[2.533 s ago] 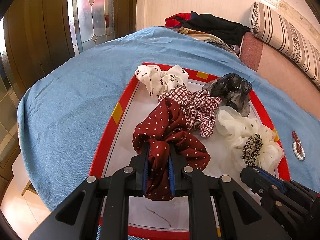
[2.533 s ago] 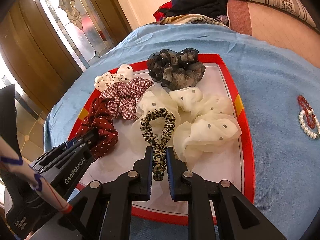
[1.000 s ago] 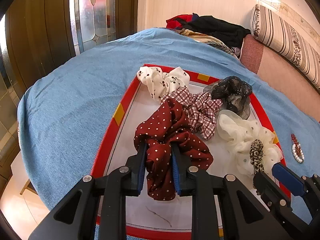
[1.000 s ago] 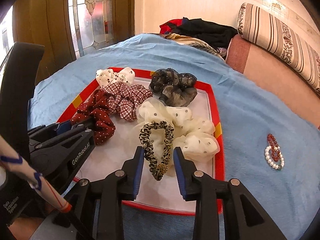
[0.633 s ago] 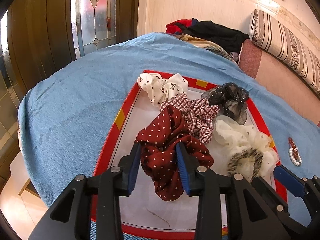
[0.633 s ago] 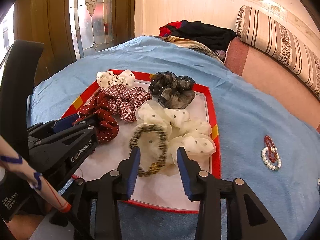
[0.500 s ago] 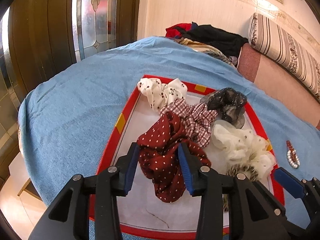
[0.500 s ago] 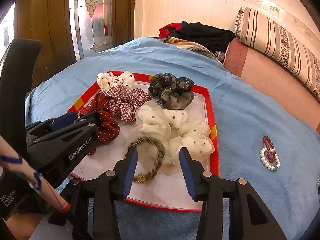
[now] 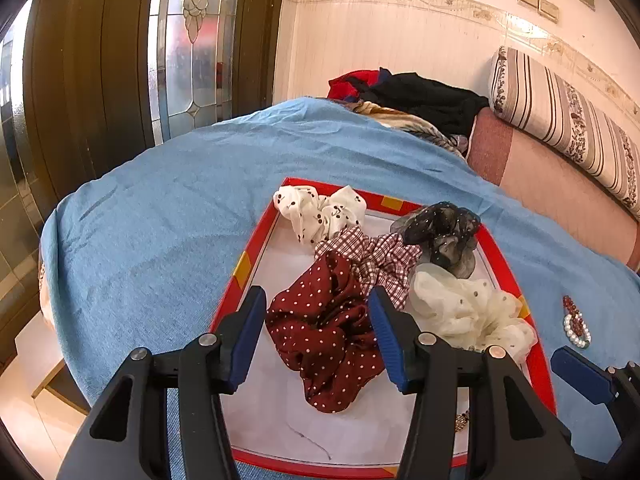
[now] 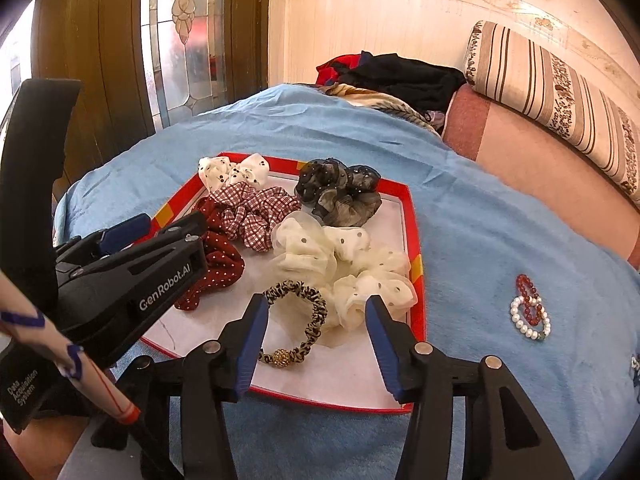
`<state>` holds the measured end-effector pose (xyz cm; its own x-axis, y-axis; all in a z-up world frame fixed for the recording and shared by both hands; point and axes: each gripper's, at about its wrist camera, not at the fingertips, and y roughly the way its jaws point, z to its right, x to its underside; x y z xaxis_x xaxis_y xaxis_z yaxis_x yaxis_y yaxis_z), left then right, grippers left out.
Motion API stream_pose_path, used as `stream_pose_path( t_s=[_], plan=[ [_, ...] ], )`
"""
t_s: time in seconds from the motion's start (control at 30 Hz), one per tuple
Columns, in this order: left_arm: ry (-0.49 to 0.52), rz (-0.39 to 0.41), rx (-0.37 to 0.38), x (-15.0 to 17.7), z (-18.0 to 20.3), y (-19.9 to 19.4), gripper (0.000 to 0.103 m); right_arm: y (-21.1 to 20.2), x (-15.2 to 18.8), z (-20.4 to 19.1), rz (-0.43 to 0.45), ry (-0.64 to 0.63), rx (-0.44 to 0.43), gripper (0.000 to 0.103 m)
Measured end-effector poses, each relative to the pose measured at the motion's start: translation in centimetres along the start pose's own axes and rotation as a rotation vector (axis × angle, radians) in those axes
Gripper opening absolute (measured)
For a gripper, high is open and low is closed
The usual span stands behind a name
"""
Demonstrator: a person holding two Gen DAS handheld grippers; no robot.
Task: Organize jewelry
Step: 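Withdraw both open tools from the tray toward the two bracelets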
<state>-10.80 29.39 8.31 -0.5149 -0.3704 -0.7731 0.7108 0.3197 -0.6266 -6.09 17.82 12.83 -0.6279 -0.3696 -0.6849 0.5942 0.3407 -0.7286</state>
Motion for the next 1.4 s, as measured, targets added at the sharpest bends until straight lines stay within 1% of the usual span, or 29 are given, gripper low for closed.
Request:
stream_pose_path(
  t_s=[0.1,0.17,0.3,0.5,0.6,0.67,0.87,0.93,1.07,1.1,1.13,1.23,1.27,1.3,1.33,1.4],
  plan=[
    [0.009,0.016,-0.004,-0.1,0.2,-0.2,0.054,-0.3,0.0,0.2,0.005,0.003,0.0,0.055],
    [0.01,0.029,0.0,-0.1,0.4,-0.5,0.058,-0.6,0.0,0.5,0.01,0.007,-0.001,0.056],
    [0.011,0.063,-0.001,-0.2,0.8,-1.1,0.059,-1.3,0.1,1.1,0.021,0.016,-0.008,0.058],
    [0.033,0.09,-0.01,0.0,1.9,-1.7,0.061,-3.1,0.6,4.0,0.044,0.07,-0.036,0.059],
    [0.048,0.087,-0.01,0.3,2.8,-1.7,0.062,-4.2,1.1,6.6,0.057,0.111,-0.031,0.059],
    [0.063,0.082,-0.004,0.5,3.3,-1.7,0.062,-4.8,1.6,8.8,0.064,0.147,-0.013,0.06],
    [0.109,0.073,0.044,1.4,6.0,-2.5,0.062,-6.0,4.2,17.5,0.069,0.308,0.053,0.063],
    [0.129,0.064,0.084,1.8,7.7,-3.0,0.062,-5.7,5.8,20.7,0.055,0.38,0.072,0.063],
    [0.2,0.052,0.17,2.3,12.1,-4.3,0.063,-4.8,8.1,25.8,0.026,0.518,0.072,0.063],
    [0.215,0.034,0.209,2.3,13.4,-4.3,0.065,-4.5,8.4,26.7,0.017,0.539,0.065,0.062],
    [0.233,-0.006,0.262,2.4,15.2,-4.1,0.067,-4.1,8.6,27.5,0.008,0.555,0.052,0.06],
    [0.266,-0.101,0.36,3.1,19.1,-2.7,0.067,-3.2,8.6,29.1,0.009,0.596,0.008,0.05],
    [0.28,-0.134,0.38,3.4,20.2,-2.0,0.067,-3.1,8.4,29.3,0.014,0.598,-0.005,0.05],
    [0.3,-0.188,0.419,4.1,21.7,-0.9,0.067,-2.8,8.2,29.4,0.016,0.598,-0.01,0.05],
    [0.318,-0.229,0.444,4.8,22.7,0.1,0.067,-2.6,8.0,29.5,0.014,0.597,-0.013,0.05],
    [0.344,-0.258,0.447,6.0,23.6,1.2,0.067,-1.6,7.5,29.5,0.004,0.59,-0.045,0.05]
  ],
)
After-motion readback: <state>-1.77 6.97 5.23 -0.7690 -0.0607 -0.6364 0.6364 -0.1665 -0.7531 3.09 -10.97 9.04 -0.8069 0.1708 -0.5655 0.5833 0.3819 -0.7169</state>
